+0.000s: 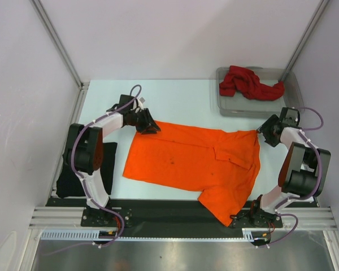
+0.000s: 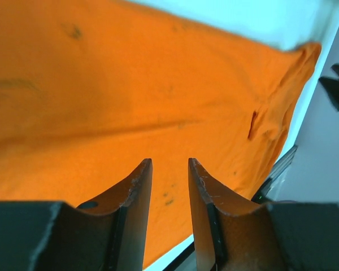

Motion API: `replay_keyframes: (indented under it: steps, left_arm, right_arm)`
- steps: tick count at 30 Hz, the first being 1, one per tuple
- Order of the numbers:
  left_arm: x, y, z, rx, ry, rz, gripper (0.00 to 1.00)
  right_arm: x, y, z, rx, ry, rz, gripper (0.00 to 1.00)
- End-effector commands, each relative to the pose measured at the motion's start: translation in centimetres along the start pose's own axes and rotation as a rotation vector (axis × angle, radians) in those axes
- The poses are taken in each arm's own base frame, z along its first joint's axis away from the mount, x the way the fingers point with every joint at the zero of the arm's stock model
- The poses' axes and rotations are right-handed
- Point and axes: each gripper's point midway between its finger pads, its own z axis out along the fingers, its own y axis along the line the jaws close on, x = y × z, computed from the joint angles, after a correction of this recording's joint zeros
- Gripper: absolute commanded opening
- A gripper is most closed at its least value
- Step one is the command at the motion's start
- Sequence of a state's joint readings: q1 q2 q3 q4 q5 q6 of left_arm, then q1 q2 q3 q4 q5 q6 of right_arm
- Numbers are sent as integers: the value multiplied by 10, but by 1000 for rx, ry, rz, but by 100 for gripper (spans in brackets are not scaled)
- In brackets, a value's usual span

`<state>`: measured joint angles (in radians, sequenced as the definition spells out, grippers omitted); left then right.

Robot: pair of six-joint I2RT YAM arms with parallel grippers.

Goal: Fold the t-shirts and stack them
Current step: Fold the tshirt

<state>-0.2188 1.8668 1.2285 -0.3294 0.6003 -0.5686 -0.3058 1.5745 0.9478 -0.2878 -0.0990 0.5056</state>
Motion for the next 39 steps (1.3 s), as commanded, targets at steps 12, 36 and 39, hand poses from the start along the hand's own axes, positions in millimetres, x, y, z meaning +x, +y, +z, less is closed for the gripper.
replay_keyframes:
  steps: [12,36,39]
  left_arm:
    - [-65,31,22,28,-76,-140,37]
    - [-94,89,49,-50,-68,-200,37]
    - [-108,76,31,-70,-110,-143,37]
  right_arm:
    - [-13,13,40,-155,-12,-98,62]
    - [-31,-31,48,97,-64,-48,4]
    - [-36,-29,43,117,-53,-38,16]
